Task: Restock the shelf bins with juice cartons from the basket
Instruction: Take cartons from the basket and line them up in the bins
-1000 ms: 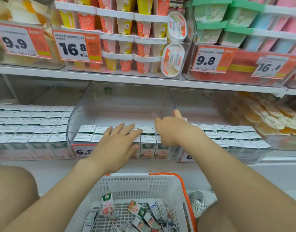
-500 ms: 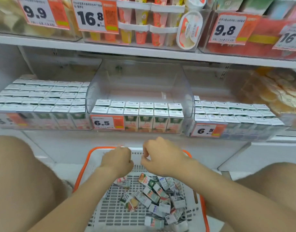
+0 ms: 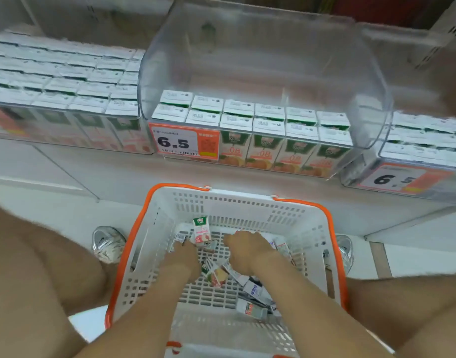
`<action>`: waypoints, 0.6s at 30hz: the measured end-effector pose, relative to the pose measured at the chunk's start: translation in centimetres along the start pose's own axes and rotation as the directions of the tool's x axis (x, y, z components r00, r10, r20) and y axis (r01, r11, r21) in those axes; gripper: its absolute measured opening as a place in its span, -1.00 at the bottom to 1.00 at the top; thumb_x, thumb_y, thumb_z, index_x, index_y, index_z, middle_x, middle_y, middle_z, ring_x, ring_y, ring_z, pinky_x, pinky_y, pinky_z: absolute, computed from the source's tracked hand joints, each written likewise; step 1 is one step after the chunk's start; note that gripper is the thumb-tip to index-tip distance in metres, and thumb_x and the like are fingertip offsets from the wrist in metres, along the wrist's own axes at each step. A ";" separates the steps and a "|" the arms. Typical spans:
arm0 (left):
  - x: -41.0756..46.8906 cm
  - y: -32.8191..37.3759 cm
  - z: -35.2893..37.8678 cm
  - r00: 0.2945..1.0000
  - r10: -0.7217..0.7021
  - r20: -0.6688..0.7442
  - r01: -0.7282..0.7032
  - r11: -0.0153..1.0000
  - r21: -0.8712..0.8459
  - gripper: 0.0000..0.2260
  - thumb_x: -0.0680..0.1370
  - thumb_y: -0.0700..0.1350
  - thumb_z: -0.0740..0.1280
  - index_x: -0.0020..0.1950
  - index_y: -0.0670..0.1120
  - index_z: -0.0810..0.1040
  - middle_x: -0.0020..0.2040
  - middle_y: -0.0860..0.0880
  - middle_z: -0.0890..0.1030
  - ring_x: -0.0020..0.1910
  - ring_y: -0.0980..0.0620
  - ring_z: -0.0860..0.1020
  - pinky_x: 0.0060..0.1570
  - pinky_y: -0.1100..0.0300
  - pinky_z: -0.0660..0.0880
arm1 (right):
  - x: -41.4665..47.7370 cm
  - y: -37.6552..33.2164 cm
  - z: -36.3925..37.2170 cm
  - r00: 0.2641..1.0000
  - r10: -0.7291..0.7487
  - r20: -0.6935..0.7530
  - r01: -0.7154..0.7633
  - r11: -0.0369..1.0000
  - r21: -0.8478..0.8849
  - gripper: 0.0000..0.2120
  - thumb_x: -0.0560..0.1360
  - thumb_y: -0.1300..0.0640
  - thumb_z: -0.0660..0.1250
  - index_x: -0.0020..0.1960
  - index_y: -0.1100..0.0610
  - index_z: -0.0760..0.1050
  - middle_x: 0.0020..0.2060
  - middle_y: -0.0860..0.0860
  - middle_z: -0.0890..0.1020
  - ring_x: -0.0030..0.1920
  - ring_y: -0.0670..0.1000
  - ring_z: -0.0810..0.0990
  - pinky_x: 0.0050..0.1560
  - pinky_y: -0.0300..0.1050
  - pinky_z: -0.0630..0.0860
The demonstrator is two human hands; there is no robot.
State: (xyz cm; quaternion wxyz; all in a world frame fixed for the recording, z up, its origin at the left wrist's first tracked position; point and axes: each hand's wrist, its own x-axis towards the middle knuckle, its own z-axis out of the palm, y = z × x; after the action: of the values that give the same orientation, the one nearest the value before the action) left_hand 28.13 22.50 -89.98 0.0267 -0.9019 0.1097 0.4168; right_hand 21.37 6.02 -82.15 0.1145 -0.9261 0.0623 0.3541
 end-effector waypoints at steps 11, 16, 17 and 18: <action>4.5 -1.0 4.9 0.965 -0.106 -0.239 0.062 0.981 -0.186 -0.36 0.55 -0.27 0.37 0.54 -0.15 0.13 0.41 -0.30 0.37 0.29 -0.29 0.52 0.25 -0.08 0.53 | 7.7 -4.7 4.4 0.996 -0.086 0.015 0.085 0.996 0.032 -0.15 0.53 0.37 0.33 0.66 -0.08 0.04 0.63 0.29 -0.12 0.50 0.40 0.27 0.38 0.27 0.41; 4.8 -0.9 5.3 0.957 -0.125 -0.262 0.059 0.967 -0.247 -0.42 0.57 -0.38 0.31 0.52 -0.19 0.12 0.46 -0.32 0.31 0.12 -0.23 0.64 0.00 0.02 0.57 | 9.0 -3.6 6.3 0.998 -0.025 -0.051 0.036 0.972 0.233 -0.31 0.55 0.40 0.27 0.60 0.00 0.21 0.57 0.22 0.01 0.37 0.35 0.41 0.27 0.22 0.52; 4.8 -1.0 5.3 0.953 -0.127 -0.276 0.061 0.970 -0.235 -0.43 0.58 -0.37 0.31 0.51 -0.19 0.13 0.45 -0.31 0.33 0.11 -0.21 0.65 -0.01 0.03 0.58 | 9.2 -3.2 6.6 0.997 -0.015 -0.072 0.035 0.959 0.283 -0.34 0.57 0.40 0.26 0.59 -0.02 0.25 0.52 0.19 0.11 0.38 0.32 0.40 0.29 0.21 0.51; 4.9 -1.1 5.3 0.948 -0.125 -0.292 0.061 0.974 -0.218 -0.44 0.58 -0.36 0.31 0.50 -0.19 0.13 0.43 -0.29 0.36 0.11 -0.19 0.65 -0.02 0.06 0.59 | 9.5 -2.8 7.0 0.995 -0.013 -0.096 0.044 0.943 0.331 -0.36 0.58 0.39 0.24 0.57 -0.04 0.30 0.47 0.16 0.18 0.39 0.29 0.38 0.33 0.19 0.48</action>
State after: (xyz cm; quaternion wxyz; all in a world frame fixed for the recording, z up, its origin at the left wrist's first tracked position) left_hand 27.52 23.45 -97.19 -0.0646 -0.9573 0.0258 0.2806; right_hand 24.42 10.17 -93.10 0.2714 -0.9096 0.1128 0.2938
